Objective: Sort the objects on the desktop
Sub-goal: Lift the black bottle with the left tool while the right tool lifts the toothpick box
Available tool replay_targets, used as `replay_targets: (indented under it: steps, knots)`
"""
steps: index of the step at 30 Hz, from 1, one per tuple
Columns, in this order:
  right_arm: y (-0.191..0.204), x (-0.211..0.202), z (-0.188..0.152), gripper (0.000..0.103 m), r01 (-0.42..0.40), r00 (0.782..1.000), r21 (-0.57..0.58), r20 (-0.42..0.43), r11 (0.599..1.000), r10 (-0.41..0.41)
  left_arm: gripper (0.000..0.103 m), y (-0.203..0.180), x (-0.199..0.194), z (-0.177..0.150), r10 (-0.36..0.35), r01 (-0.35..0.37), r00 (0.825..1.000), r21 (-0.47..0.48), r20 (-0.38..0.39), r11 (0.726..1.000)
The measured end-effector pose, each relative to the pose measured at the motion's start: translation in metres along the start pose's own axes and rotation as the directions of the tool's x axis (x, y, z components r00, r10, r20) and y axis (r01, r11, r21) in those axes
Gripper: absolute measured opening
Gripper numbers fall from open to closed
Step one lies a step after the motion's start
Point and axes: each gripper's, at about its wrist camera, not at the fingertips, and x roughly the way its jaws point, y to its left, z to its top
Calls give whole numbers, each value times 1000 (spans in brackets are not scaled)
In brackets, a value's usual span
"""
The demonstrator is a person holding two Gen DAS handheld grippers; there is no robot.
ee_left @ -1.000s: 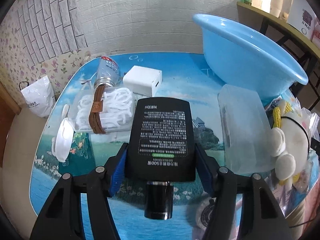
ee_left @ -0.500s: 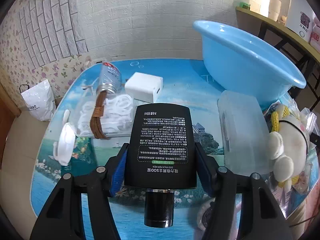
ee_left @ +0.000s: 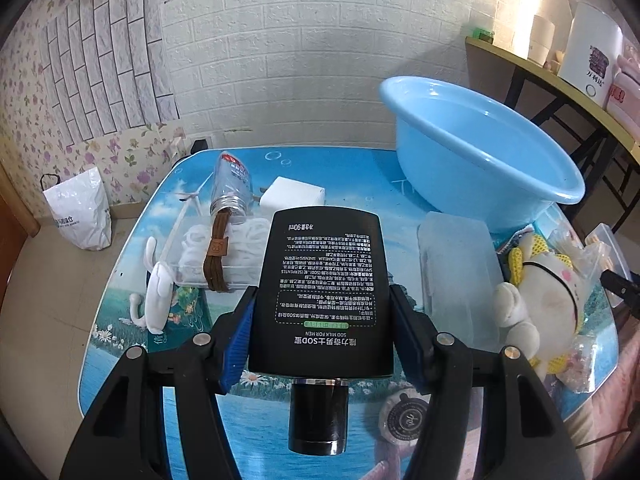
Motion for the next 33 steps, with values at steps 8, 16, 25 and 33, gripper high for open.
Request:
replay_targets:
  steps: [8, 16, 25, 33]
  knots:
    - [5, -20, 8, 60, -9, 999, -4, 41, 1000, 9, 61, -3, -33, 15, -22, 22, 998, -6, 61, 1000]
    - [9, -51, 33, 60, -26, 993, 0, 118, 1000, 26, 61, -7, -66, 46, -36, 36, 992, 6, 117, 999]
    - [22, -54, 72, 60, -81, 984, -34, 154, 996, 85, 61, -26, -69, 85, -70, 67, 989, 25, 133, 997]
    - [35, -33, 108, 60, -137, 980, -79, 134, 987, 147, 61, -54, -53, 120, -103, 95, 986, 64, 131, 993]
